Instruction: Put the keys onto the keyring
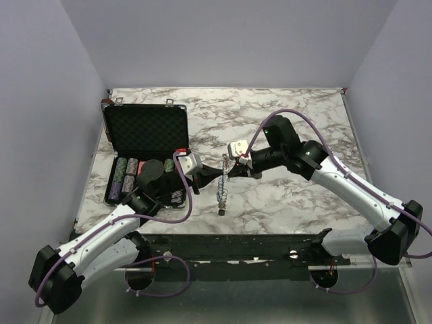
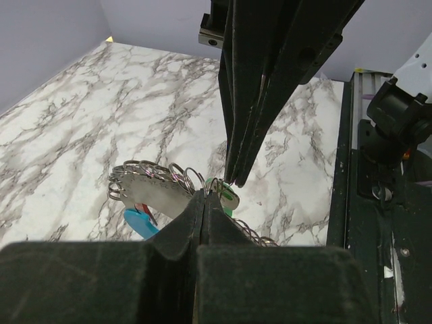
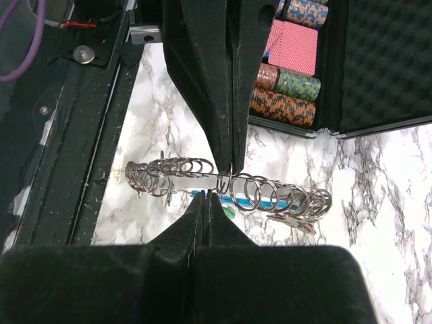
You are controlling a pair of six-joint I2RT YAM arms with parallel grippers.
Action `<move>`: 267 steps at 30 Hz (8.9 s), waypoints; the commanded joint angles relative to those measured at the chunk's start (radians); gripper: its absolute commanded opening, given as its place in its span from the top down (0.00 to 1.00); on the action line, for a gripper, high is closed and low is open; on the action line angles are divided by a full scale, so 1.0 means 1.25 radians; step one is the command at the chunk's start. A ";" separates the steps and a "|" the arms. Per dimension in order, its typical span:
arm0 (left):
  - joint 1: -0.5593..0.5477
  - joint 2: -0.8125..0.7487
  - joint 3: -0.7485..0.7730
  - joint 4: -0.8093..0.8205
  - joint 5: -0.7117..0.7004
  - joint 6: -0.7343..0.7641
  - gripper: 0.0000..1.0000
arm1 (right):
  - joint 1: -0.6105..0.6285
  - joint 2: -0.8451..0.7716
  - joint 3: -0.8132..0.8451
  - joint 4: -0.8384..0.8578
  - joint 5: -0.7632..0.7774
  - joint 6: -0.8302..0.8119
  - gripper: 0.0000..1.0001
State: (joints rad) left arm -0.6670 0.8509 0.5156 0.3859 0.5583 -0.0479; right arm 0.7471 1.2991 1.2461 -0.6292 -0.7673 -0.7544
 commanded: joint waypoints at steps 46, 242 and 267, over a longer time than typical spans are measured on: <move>0.040 -0.019 -0.025 0.221 0.108 -0.082 1.00 | -0.048 -0.032 -0.032 0.204 -0.057 0.369 0.76; -0.065 0.209 -0.128 0.779 -0.096 -0.241 1.00 | -0.243 0.306 0.305 -0.631 -0.428 -0.069 1.00; -0.064 0.198 -0.103 0.711 -0.110 -0.248 1.00 | -0.243 0.249 0.412 -0.632 -0.395 -0.174 0.62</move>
State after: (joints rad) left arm -0.7517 1.1046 0.3511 1.2274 0.4305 -0.3523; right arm 0.4263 1.6405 1.7416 -1.3437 -1.2526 -0.8875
